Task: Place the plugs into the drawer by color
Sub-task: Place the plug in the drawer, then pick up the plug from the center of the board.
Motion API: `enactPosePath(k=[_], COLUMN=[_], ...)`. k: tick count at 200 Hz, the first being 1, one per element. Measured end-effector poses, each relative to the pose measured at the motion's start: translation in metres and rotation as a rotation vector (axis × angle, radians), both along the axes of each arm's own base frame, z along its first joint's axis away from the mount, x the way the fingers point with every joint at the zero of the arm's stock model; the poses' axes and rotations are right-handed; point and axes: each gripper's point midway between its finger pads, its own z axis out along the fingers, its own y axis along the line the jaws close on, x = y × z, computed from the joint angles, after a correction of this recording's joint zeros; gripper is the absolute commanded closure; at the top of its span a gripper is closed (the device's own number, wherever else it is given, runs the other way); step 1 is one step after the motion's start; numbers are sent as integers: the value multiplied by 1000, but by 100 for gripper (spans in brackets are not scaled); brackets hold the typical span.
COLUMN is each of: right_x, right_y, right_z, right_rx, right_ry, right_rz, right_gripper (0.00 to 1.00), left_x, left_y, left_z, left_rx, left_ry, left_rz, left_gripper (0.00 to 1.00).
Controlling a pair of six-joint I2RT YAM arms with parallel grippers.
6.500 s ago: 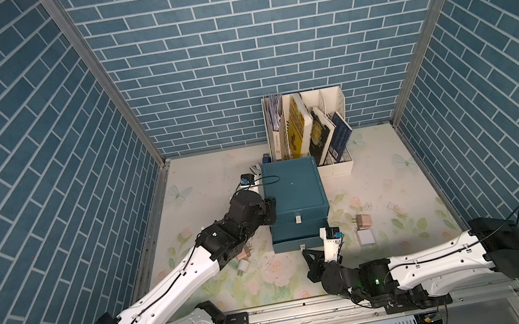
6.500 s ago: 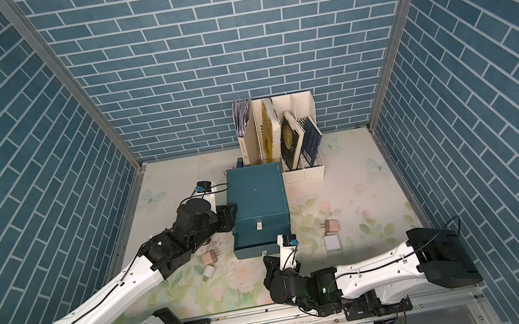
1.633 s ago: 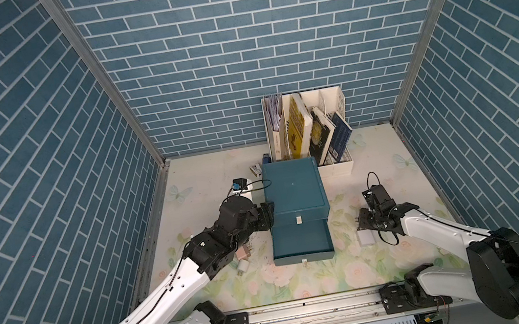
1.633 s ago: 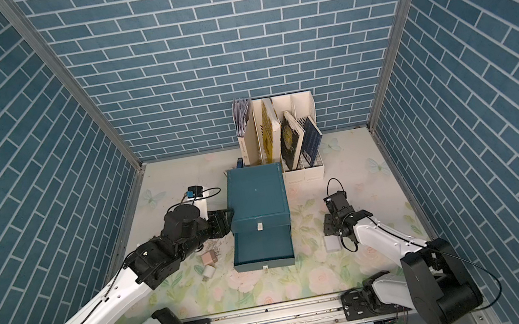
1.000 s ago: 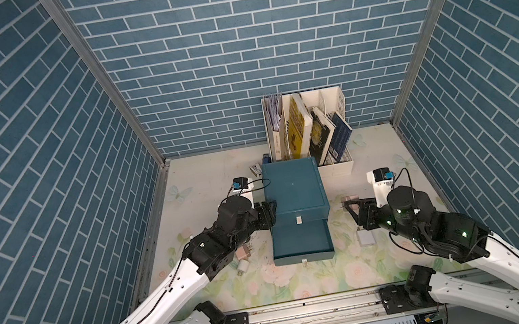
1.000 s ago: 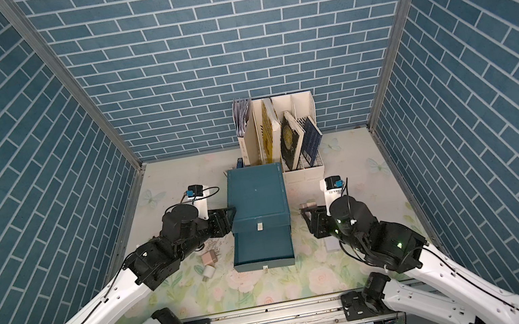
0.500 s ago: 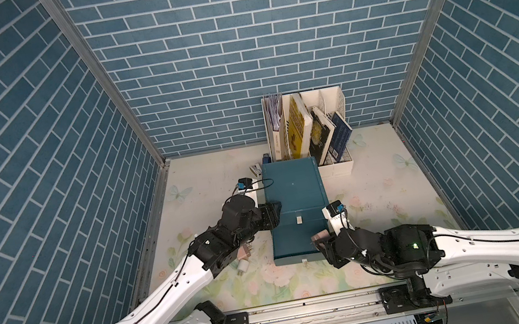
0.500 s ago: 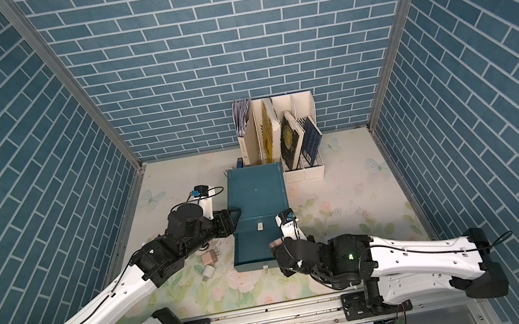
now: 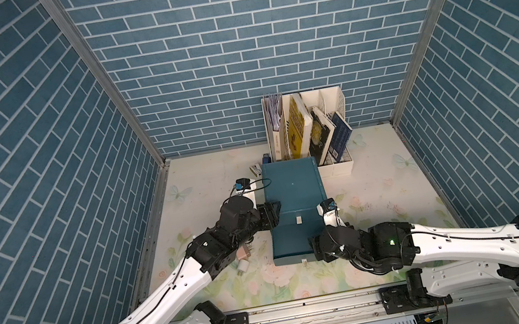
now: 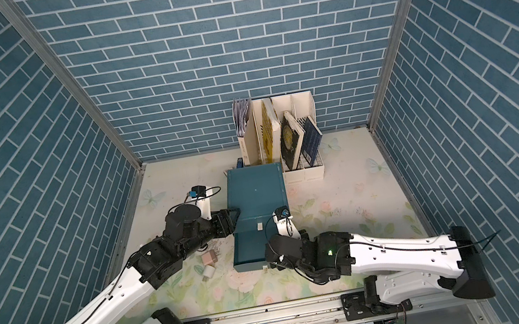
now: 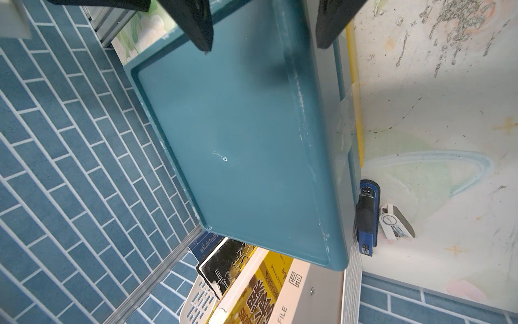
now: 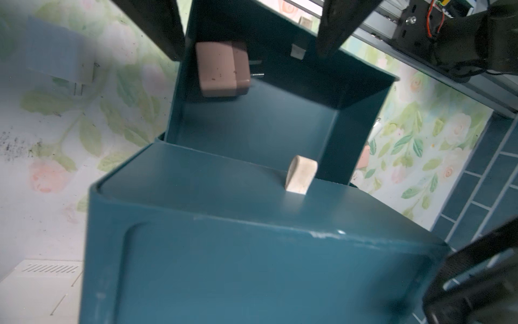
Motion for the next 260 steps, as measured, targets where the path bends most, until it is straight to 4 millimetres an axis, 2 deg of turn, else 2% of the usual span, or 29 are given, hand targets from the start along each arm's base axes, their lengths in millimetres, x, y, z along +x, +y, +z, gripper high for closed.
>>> enactPosePath(k=[24,44,68,88,105,121,148,166,181,227,260], right_x=[3,5,7,9,10,11,13,14,15,14,14], right_y=[1,-3,-9,-14,-19,-25,-41,-51,-57,-72,-81], right_z=[12,20,32,39,45,51,62,63,61,46,38], right_rx=[27,49,84,103,121,145,191,204,204,197,195], right_ry=[-20,-39,-62,-79,-93,-109,-130,-136,-135,-119,-111], right_rz=[-10,-22,-37,-48,-60,-74,-112,-141,-162,-203,-223], right_gripper=[22,25,29,30,32,32,32,32,32,33,33], left_x=[1,0,-4,-7,-11,-16,-30,-38,-39,-25,-23], left_y=[11,29,61,94,118,133,143,144,141,127,121], left_z=[7,22,41,36,14,-27,-103,-139,-153,-167,-181], left_rx=[12,10,5,33,69,121,212,250,262,234,241], left_ry=[-10,-42,-80,-69,-29,46,205,299,344,389,427], left_rz=[48,118,241,381,483,548,571,563,555,537,514], left_gripper=[34,29,23,22,25,26,27,26,25,27,28])
